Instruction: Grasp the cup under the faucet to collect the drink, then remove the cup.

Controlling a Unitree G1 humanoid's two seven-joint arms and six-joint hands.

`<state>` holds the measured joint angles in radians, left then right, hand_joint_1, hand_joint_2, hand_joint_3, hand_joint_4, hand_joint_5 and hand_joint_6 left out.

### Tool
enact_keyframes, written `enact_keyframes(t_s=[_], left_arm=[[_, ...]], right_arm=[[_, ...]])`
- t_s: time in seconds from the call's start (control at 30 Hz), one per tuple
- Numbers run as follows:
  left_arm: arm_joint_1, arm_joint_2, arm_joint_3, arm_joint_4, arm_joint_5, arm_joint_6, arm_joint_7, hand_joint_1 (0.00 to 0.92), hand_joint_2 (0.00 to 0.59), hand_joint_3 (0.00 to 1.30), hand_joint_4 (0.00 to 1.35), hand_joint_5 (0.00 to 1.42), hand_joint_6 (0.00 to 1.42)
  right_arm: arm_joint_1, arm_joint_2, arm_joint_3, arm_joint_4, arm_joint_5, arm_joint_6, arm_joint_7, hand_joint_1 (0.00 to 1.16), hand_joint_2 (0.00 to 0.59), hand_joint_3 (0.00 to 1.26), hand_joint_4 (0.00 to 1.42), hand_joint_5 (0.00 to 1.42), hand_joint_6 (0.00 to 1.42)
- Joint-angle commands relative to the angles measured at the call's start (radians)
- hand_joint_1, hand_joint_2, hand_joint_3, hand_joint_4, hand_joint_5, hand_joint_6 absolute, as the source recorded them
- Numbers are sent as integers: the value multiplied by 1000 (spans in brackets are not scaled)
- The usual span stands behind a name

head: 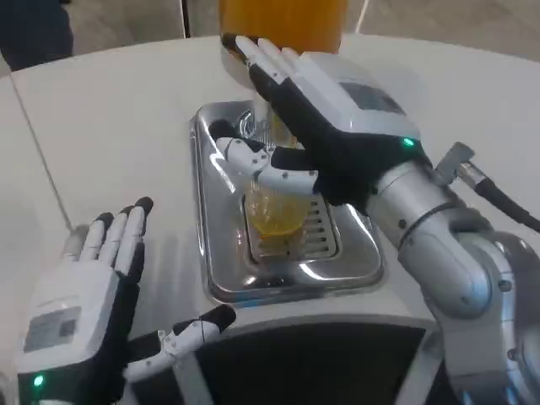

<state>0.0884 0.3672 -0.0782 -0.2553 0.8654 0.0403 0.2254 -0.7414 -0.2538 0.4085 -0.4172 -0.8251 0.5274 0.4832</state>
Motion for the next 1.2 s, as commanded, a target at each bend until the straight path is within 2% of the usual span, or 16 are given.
enact_keyframes(t_s=[0.03, 0.27, 0.73, 0.93, 0.97, 1.0, 1.07, 1.13, 1.2], left_arm=[[-43, -42, -28, 42, 24, 31, 26, 112, 48, 0, 0, 0, 0], [-125, -81, -65, 95, 29, 53, 45, 191, 61, 0, 0, 0, 0], [-235, -117, -111, 179, 5, 58, 52, 212, 60, 0, 0, 0, 0], [-255, -118, -129, 194, 0, 50, 50, 214, 60, 0, 0, 0, 0], [-259, -118, -131, 198, -2, 49, 50, 214, 60, 0, 0, 0, 0], [-262, -117, -134, 202, -4, 49, 51, 214, 60, 0, 0, 0, 0], [-268, -117, -139, 209, -6, 48, 55, 214, 60, 0, 0, 0, 0], [-275, -117, -142, 215, -9, 48, 56, 214, 60, 0, 0, 0, 0], [-281, -114, -144, 221, -11, 48, 55, 214, 60, 0, 0, 0, 0]], right_arm=[[24, 8, 22, -50, 1, -11, 53, 310, 492, 34, 0, 3, 144], [46, 8, 3, -59, -1, -17, 64, 328, 496, 34, 0, 3, 130], [60, 10, -12, -26, 3, -25, 53, 348, 498, 34, 0, 13, 129], [119, 30, -41, -41, 10, -39, -20, 354, 502, 26, 0, 4, 129], [155, 51, -53, -60, 8, -42, -68, 355, 502, 26, 0, 4, 129], [220, 91, -76, -92, 9, -60, -167, 355, 504, 25, 0, 1, 124], [296, 147, -112, -143, 3, -41, -256, 372, 509, 23, 0, 0, 112], [324, 161, -134, -167, 1, -35, -274, 398, 509, 1, 0, 0, 97], [359, 166, -156, -197, 11, -64, -302, 435, 507, 0, 0, 0, 65]])
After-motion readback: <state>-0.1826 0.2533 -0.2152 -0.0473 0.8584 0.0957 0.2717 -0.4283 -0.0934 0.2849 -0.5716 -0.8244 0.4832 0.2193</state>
